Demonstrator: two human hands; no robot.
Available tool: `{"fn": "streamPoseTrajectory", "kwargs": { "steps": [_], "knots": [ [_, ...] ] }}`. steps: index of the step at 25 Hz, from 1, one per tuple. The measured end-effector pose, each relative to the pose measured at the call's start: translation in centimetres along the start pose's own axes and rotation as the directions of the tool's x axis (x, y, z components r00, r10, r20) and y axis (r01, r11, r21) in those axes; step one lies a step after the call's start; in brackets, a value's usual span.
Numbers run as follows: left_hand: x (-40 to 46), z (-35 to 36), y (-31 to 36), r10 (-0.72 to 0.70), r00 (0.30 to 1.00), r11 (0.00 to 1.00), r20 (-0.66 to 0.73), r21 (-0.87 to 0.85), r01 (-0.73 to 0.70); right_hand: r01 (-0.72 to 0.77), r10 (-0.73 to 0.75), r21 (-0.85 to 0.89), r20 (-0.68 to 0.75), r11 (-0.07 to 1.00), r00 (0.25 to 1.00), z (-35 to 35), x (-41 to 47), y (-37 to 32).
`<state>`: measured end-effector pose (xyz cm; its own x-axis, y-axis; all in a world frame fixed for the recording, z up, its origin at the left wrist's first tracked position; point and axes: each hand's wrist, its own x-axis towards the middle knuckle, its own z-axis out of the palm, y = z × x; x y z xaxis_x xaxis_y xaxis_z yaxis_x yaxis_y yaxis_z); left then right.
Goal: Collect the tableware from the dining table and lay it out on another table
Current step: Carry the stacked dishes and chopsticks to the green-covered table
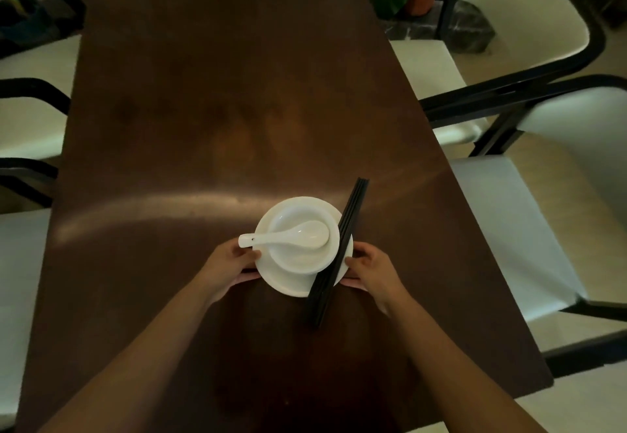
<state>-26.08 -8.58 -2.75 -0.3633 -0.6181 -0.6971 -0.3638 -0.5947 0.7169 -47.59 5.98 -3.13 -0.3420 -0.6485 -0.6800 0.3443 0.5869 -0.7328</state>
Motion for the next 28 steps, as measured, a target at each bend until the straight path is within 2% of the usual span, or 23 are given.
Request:
{"fn": "streamPoseTrajectory", "kwargs": {
  "steps": [5, 15, 24, 28],
  "knots": [
    [0.2, 0.0, -0.6, 0.007, 1.0, 1.0, -0.012, -0.024, -0.007, -0.004, 0.004, 0.011, 0.001, 1.0, 1.0, -0.1, -0.4, 0.3],
    [-0.8, 3.0, 0.3, 0.024, 0.994, 1.0, 0.103, 0.008, -0.025, 0.044, -0.039, 0.057, -0.09, 0.997, 0.995, -2.9, -3.9, 1.0],
    [-4.2, 10.8, 1.0, 0.017, 0.965, 0.982, 0.262, 0.176, -0.065, 0.1, -0.048, 0.173, -0.282, 0.98, 0.958, -8.6, -12.3, 4.3],
    [-6.8, 16.5, 0.8, -0.007, 0.921, 0.967, 0.388, 0.237, -0.093, 0.14, -0.043, 0.222, -0.393, 0.965, 0.918, -12.9, -17.0, 6.7]
  ]
}}
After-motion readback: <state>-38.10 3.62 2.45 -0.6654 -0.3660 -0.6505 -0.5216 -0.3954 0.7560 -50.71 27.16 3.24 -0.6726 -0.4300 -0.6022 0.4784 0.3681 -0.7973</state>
